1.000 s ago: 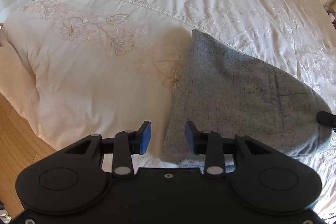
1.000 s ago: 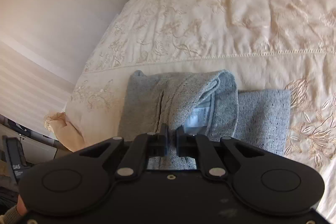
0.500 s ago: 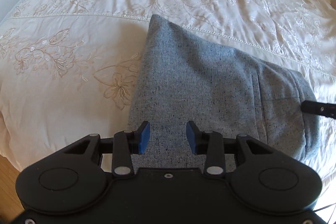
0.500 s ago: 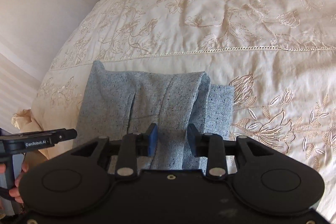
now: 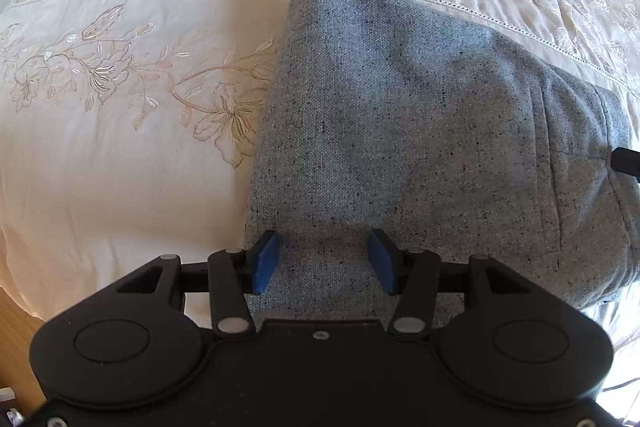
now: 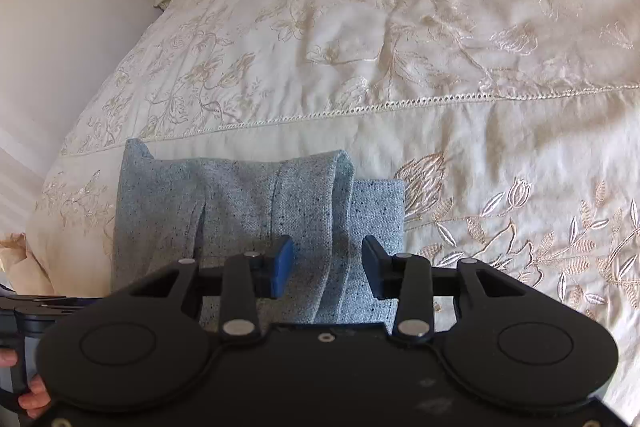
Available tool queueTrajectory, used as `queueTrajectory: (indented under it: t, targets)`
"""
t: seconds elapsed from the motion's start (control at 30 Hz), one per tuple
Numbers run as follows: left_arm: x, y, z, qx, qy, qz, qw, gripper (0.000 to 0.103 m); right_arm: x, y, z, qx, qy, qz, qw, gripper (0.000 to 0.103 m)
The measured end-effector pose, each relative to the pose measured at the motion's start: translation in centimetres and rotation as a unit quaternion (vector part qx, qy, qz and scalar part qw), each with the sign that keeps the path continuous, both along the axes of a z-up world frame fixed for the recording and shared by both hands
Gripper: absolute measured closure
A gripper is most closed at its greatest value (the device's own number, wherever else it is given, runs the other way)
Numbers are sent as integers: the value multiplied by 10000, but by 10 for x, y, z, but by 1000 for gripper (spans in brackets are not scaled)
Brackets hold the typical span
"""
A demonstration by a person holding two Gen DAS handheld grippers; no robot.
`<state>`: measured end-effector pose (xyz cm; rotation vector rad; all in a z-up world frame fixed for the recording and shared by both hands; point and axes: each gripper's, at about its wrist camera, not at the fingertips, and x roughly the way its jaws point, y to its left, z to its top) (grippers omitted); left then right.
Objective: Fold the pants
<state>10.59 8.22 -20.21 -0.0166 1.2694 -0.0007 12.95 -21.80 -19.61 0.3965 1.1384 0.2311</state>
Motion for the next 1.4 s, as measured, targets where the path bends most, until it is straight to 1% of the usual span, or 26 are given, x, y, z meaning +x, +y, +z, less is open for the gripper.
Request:
queueTrajectory:
  t: [0.07, 0.13, 0.2, 0.33, 0.43, 0.5, 0.53, 0.57, 0.6, 0.67, 0.73, 0.77, 0.8, 0.83, 0.87, 0.9, 0.93, 0.97, 1.0, 1.07, 1.1, 1.13, 1.2, 1.3, 1.37, 1.4]
  targets:
    - [0, -2, -1, 67, 8, -22, 10000, 44, 7, -5, -11, 218, 262, -55, 9994, 60]
    - [1, -4, 0, 123, 27, -27, 9999, 43, 10, -8, -13, 355, 357, -94, 9987, 60]
    - [1, -5, 0, 169, 37, -12, 9998, 41, 9, -8, -10, 448, 322, -21, 9985, 60]
    - [3, -5, 0, 192, 55, 26, 9998, 40, -6, 5, 0, 247, 77, 364, 9990, 60]
    - [3, -6, 0, 222, 58, 19, 9997, 40, -11, 11, -5, 525, 166, 462, 9974, 60]
    - [4, -6, 0, 226, 52, 11, 9997, 40, -11, 10, -11, 698, 280, 310, 9967, 60]
    - [4, -5, 0, 223, 52, 11, 9997, 40, -10, 6, -14, 854, 333, 145, 9957, 63]
    - [4, -5, 1, 216, 44, 13, 9998, 40, -10, 3, -15, 968, 359, 48, 9946, 81]
    - [3, -6, 3, 197, 25, 7, 9998, 40, -10, 4, -12, 970, 349, 30, 9947, 92]
    - [0, -7, 10, 234, 0, -55, 9997, 41, -16, 8, 14, 794, 123, 215, 9965, 92]
    - [-6, -8, 23, 296, -84, -185, 9994, 43, -27, 9, 38, 711, -17, 189, 9973, 93]
    - [-9, -9, 31, 302, -165, -253, 9991, 44, -32, 8, 43, 642, -36, 109, 9979, 93]
    - [-12, -9, 38, 295, -248, -317, 9988, 44, -37, 7, 44, 506, -4, -3, 9987, 92]
    - [-14, -9, 43, 270, -314, -366, 9985, 44, -39, 7, 39, 335, 60, -68, 9994, 90]
    - [-13, -8, 48, 226, -354, -394, 9983, 44, -39, 6, 31, 97, 200, -66, 9997, 84]
    - [-10, -8, 51, 184, -371, -414, 9983, 44, -37, 5, 24, -105, 399, -73, 9991, 81]
    - [-5, -8, 54, 146, -391, -440, 9982, 44, -37, 1, 22, -91, 510, -164, 9985, 80]
    - [2, -7, 58, 100, -435, -472, 9979, 44, -38, -3, 28, -23, 501, -384, 9980, 80]
    - [10, -8, 61, 42, -500, -487, 9976, 44, -39, -5, 36, -60, 370, -585, 9976, 80]
    - [30, -9, 65, -135, -602, -526, 9967, 44, -42, -5, 58, -335, -163, -739, 9966, 77]
    - [41, -10, 66, -219, -619, -559, 9963, 44, -40, 0, 65, -449, -368, -698, 9959, 74]
    - [53, -12, 65, -280, -639, -600, 9958, 44, -34, 7, 70, -510, -509, -599, 9956, 73]
    - [79, -19, 60, -282, -700, -724, 9945, 44, -20, 21, 70, -577, -558, -360, 9961, 73]
    - [113, -26, 41, -15, -686, -842, 9941, 44, 5, 41, 60, -882, -519, -104, 9947, 73]
    - [131, -24, 23, 206, -487, -794, 9954, 44, 23, 50, 43, -1206, -249, -52, 9924, 74]
    - [139, -22, 13, 313, -340, -760, 9960, 42, 28, 51, 35, -1351, -82, -104, 9907, 75]
